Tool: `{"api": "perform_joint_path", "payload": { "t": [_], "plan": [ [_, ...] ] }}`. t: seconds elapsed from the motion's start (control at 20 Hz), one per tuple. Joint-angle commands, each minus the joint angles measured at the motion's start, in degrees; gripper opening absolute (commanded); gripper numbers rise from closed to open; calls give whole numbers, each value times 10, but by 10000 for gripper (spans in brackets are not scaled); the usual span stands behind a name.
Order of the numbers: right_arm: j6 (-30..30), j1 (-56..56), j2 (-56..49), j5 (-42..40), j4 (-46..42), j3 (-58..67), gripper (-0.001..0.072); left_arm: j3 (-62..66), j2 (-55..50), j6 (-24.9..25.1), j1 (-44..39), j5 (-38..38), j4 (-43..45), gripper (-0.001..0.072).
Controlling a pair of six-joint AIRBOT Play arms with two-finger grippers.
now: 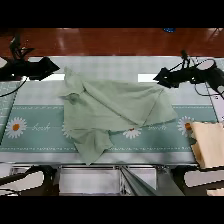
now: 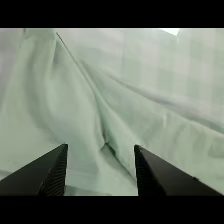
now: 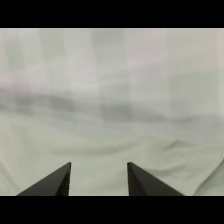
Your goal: Fold the shirts.
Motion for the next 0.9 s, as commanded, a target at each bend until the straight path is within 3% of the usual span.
{"api": "perform_joint_path", "payload": {
  "t": [0.0,0.1,0.2,0.35,0.5,0.65,0.85],
  "plan": [
    [-7,-69,8,101,-23,68,403,36,2,-21,65,-161,73,511],
    [4,-124,53,142,-95,48,403,-10,30,-21,111,-236,86,511],
    [9,-164,109,142,-128,-33,403,-116,88,-33,131,-238,86,511],
    [5,-194,204,75,-121,-224,403,-314,193,-45,129,-184,56,511],
    [-11,-203,272,35,-113,-343,403,-436,241,-42,128,-179,16,511],
    [-23,-205,297,33,-102,-384,403,-504,242,-42,112,-164,-6,511],
    [-23,-205,297,33,-89,-387,403,-541,240,-6,73,-74,-106,510]
  ]
}}
